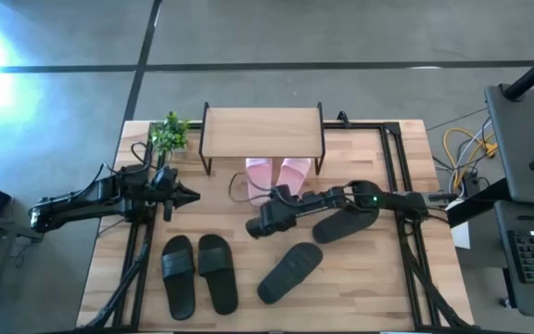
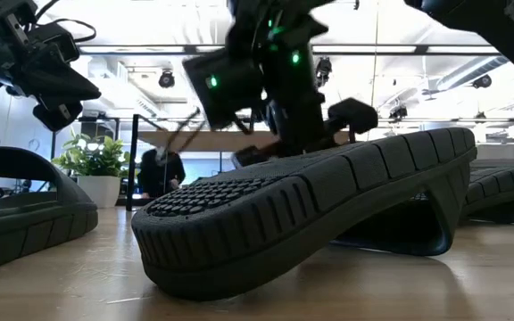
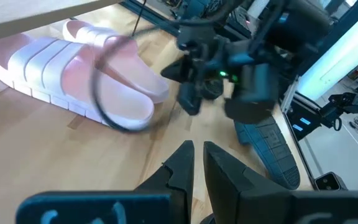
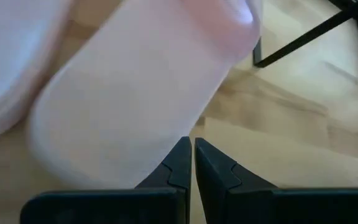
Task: Pick and place slides into the shelf
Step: Adjust the pink slippers under the shelf
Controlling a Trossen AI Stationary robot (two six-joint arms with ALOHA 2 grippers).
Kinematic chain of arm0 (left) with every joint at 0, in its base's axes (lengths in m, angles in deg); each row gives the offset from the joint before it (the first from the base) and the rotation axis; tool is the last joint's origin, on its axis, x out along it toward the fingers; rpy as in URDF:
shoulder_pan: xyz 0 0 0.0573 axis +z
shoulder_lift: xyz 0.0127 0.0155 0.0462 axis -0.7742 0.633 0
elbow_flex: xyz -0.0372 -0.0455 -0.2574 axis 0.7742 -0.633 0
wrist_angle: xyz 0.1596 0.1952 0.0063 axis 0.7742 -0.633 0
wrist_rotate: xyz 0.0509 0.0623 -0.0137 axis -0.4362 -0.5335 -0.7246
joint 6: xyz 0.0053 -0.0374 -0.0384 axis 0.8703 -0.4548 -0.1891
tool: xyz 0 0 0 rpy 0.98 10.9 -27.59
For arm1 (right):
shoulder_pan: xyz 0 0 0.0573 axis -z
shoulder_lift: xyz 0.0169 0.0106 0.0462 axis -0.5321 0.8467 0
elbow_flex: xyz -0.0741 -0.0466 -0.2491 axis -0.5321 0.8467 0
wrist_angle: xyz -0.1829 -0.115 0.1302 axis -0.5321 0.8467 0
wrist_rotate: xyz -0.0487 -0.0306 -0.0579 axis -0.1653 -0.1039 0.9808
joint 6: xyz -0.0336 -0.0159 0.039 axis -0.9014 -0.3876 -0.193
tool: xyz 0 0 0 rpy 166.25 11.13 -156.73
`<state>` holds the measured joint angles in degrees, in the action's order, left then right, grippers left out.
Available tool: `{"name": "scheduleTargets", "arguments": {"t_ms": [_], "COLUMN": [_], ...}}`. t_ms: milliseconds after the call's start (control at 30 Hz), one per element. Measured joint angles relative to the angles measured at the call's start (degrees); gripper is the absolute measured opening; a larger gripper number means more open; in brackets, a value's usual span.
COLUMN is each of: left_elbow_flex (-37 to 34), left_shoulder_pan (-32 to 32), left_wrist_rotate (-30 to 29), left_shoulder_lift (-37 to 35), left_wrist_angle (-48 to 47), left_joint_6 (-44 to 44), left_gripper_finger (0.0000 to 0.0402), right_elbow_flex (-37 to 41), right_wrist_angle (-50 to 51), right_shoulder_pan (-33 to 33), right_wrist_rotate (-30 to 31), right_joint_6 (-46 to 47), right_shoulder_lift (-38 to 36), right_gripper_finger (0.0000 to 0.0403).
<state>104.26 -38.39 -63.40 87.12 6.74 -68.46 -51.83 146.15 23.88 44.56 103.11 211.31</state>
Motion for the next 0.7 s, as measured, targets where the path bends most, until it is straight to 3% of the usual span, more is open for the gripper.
{"name": "scheduleTargets", "arguments": {"t_ms": [333, 500, 700], "left_elbow_flex": [0.0, 0.0, 0.0], "left_shoulder_pan": [0.0, 0.0, 0.0], "left_wrist_rotate": [0.0, 0.0, 0.0], "left_shoulder_lift": [0.0, 0.0, 0.0], "left_wrist_angle": [0.0, 0.0, 0.0], "left_joint_6": [0.0, 0.4, 0.5], "left_gripper_finger": [0.0022, 0.0022, 0.0022], "right_elbow_flex": [7.0, 9.3, 14.5], "right_wrist_angle": [-0.1, 0.0, 0.0], "right_shoulder_pan": [0.7, 0.3, 2.6], "right_wrist_rotate": [-4.2, 2.4, 3.8], "right_joint_6": [-0.6, 1.7, 2.9], "right_shoulder_lift": [-0.8, -3.9, -4.8], "right_gripper_finger": [0.0013, 0.0013, 0.0013]}}
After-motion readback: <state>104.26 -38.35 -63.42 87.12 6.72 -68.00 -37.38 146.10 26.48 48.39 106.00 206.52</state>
